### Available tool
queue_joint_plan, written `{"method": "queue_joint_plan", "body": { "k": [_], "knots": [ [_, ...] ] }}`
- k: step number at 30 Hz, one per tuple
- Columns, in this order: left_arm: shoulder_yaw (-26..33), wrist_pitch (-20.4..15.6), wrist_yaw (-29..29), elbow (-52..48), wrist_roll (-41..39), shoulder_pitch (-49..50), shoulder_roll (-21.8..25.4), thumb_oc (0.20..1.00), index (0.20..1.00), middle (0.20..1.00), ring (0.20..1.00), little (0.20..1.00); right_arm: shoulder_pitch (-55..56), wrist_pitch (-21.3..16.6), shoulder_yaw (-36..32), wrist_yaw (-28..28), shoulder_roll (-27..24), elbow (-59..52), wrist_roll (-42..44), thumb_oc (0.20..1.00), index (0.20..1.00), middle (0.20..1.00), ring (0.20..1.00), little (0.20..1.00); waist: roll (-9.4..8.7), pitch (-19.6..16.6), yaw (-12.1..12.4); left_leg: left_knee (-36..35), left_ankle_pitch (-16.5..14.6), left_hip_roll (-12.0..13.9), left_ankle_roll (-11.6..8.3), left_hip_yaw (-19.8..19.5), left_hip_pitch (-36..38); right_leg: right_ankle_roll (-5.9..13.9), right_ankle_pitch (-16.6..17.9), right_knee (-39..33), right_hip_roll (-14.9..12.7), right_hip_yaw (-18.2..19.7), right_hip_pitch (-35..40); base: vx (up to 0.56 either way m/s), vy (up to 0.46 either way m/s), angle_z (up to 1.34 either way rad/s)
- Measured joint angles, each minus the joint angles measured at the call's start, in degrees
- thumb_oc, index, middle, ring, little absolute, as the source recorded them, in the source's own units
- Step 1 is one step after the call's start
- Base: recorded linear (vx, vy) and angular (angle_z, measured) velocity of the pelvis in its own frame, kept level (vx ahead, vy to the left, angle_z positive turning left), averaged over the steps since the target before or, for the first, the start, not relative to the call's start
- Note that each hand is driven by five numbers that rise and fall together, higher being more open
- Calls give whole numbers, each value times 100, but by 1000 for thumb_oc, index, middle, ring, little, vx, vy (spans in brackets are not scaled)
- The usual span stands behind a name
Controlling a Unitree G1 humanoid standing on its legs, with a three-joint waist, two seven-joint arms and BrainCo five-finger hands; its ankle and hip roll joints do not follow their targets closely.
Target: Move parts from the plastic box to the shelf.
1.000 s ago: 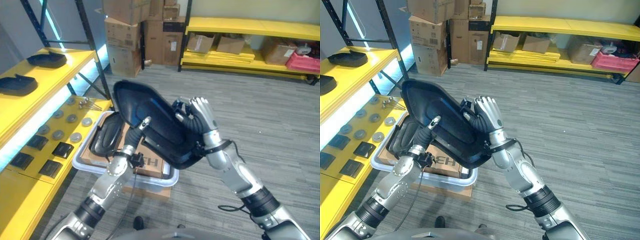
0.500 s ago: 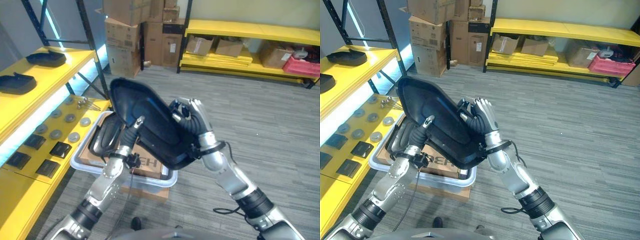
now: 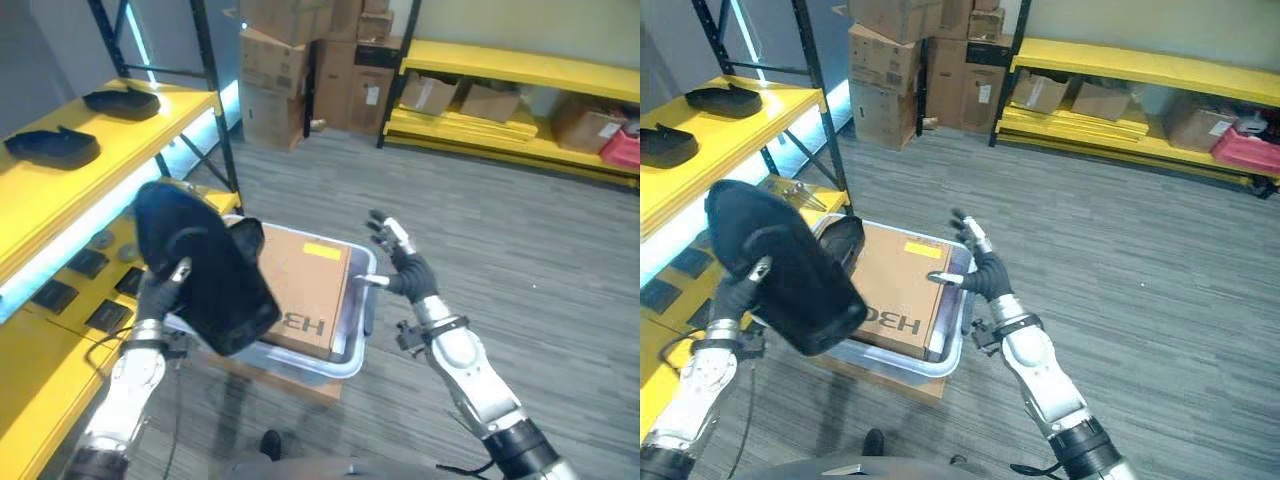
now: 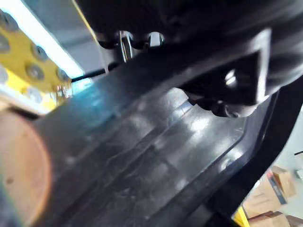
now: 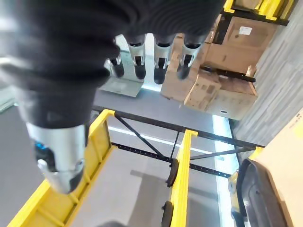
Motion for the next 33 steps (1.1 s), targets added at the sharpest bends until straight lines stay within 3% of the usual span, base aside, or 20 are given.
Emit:
{"method": "queue_joint_plan", "body": {
  "k": [7, 9, 11, 12, 13, 14, 15, 16, 17, 18, 19, 20, 22, 23, 25, 28, 29, 31, 32, 33],
  "knots": [
    [535, -70, 278, -52, 542, 371, -12, 200, 200, 200, 200, 200, 358, -7, -192, 439, 43, 29, 869, 1000, 1000, 1000, 1000, 1000, 1, 59, 262, 0, 5, -13, -7, -127, -47, 1, -61, 13, 2, -191, 35, -32, -40, 15],
    [542, -124, 315, -209, 610, 379, -46, 200, 200, 200, 200, 200, 277, -61, -27, 521, 95, 82, 1011, 1000, 1000, 1000, 1000, 1000, 13, 100, 481, 8, 152, -47, -143, -261, -146, -2, -75, 16, 72, -363, 23, -61, -33, 38],
    [515, -250, 332, -420, 714, 173, -134, 200, 200, 200, 200, 200, 85, -69, 142, 582, 106, 272, 1108, 1000, 1000, 1000, 1000, 1000, -3, 195, 495, 9, 196, -19, -181, -535, -285, -36, -145, -22, 53, -735, 17, -48, -6, 96],
    [534, -305, 366, -499, 744, 200, -182, 200, 200, 200, 200, 200, -88, -55, 236, 693, 201, 327, 1109, 1000, 1000, 1000, 1000, 1000, 89, 313, 813, 19, 250, -14, -228, -406, -392, -20, -133, 42, 120, -874, 121, -84, 39, 91],
    [484, -245, 366, -697, 761, 207, -339, 200, 200, 200, 200, 200, -104, -63, 200, 692, 284, 264, 1119, 1000, 1000, 1000, 1000, 1000, 150, 370, 884, 167, 289, -82, -306, -573, -496, 23, -172, 118, 143, -1062, 124, -39, 59, 127],
    [446, -354, 368, -850, 785, 32, -527, 200, 200, 200, 200, 200, -105, -199, 247, 633, 304, 315, 1238, 1000, 1000, 1000, 1000, 1000, 149, 352, 830, 178, 131, -159, -429, -705, -669, -1, -204, 25, 125, -1650, 238, -7, 78, 190],
    [354, -433, 397, -917, 781, -100, -563, 200, 200, 200, 200, 200, -179, -212, 305, 636, 321, 373, 1238, 1000, 1000, 1000, 1000, 1000, 114, 391, 750, 205, -62, -60, -395, -316, -800, -30, -255, 15, 19, -1997, 263, 115, 111, 247],
    [332, -580, 474, -938, 778, -247, -418, 200, 200, 200, 200, 200, -570, -143, 490, 705, 319, 611, 1218, 1000, 1000, 1000, 1000, 1000, -125, 537, 1073, 336, -22, 144, -261, 891, -991, -106, -372, 22, -314, -2532, 241, 144, 162, 217],
    [346, -563, 476, -911, 807, -263, -307, 200, 200, 200, 200, 200, -670, -147, 519, 704, 311, 614, 1219, 1000, 1000, 1000, 1000, 1000, -231, 555, 1080, 480, -83, 317, -335, 1880, -1041, 25, -296, 32, -442, -2849, 321, 174, 195, 211],
    [377, -572, 476, -918, 842, -247, -268, 200, 200, 200, 200, 200, -724, -151, 506, 699, 297, 557, 1215, 1000, 1000, 1000, 1000, 1000, -205, 541, 999, 610, -168, 543, -289, 2696, -1046, 73, -326, 51, -495, -3218, 447, 141, 206, 178],
    [390, -593, 476, -923, 869, -189, -264, 200, 200, 200, 200, 200, -725, -161, 482, 696, 248, 481, 1213, 1000, 1000, 1000, 1000, 1000, -171, 523, 959, 652, -274, 751, -189, 3180, -1033, 137, -352, 124, -504, -3438, 516, 205, 211, 174],
    [404, -599, 473, -942, 876, -53, -277, 200, 200, 200, 200, 200, -713, -161, 456, 688, 201, 408, 1212, 1000, 1000, 1000, 1000, 1000, -27, 447, 907, 667, -362, 875, -148, 3369, -1030, 152, -361, 216, -518, -3502, 589, 298, 322, 193],
    [540, -602, 447, -940, 917, 310, -273, 200, 200, 200, 200, 200, -706, -159, 365, 671, 179, 391, 1209, 1000, 1000, 1000, 1000, 1000, 130, 383, 816, 576, 195, 541, 319, 3141, -914, 169, -345, 414, -791, -3403, 880, 237, 267, 154],
    [621, -595, 455, -937, 916, 410, -281, 200, 200, 200, 200, 200, -716, -132, 385, 663, 280, 405, 1208, 1000, 1000, 1000, 1000, 1000, 68, 401, 898, 567, 173, 433, 419, 3073, -874, 163, -366, 541, -948, -3339, 884, 275, 317, 67],
    [830, -539, 477, -901, 901, 421, -296, 200, 200, 200, 200, 200, -841, -61, 495, 686, 385, 415, 1181, 1000, 1000, 1000, 1000, 1000, 79, 413, 1034, 496, 96, 388, 520, 2872, -837, 201, -659, 566, -928, -3113, 705, 276, 334, 51],
    [882, -528, 434, -908, 865, 185, -57, 200, 200, 200, 200, 200, -997, -41, 470, 672, 611, 416, 1002, 1000, 1000, 1000, 1000, 1000, -133, 426, 1096, 473, -127, 126, 538, 2665, -563, 276, -221, 798, -1312, -2981, 268, 278, 392, 52],
    [884, -530, 421, -890, 866, 159, 98, 200, 200, 200, 200, 200, -1014, -40, 498, 658, 736, 405, 978, 1000, 1000, 1000, 1000, 1000, -224, 406, 1033, 504, -389, -178, 558, 2530, -380, 469, -15, 1565, -1728, -2998, 133, 286, 380, 54],
    [800, -548, 395, -925, 864, 155, 147, 200, 200, 200, 200, 200, -1006, -51, 522, 590, 725, 375, 977, 1000, 1000, 1000, 1000, 1000, -70, 405, 810, 409, -450, -262, 633, 2242, -159, 444, -72, 2563, -2095, -2773, -31, 187, 195, 64],
    [803, -594, 384, -929, 865, 110, 165, 200, 200, 200, 200, 200, -979, -55, 534, 558, 766, 378, 970, 1000, 1000, 1000, 1000, 1000, -41, 390, 789, 360, -481, -324, 653, 2210, -116, 476, -97, 2973, -2228, -2422, -256, 192, 129, 48],
    [750, -624, 393, -940, 847, 8, 262, 200, 200, 200, 200, 200, -973, -54, 580, 540, 751, 383, 896, 1000, 1000, 1000, 1000, 1000, 5, 414, 726, 348, -419, -387, 685, 2114, -111, 503, -316, 3377, -2192, -1828, -632, 255, 86, 39]
  ]
}}
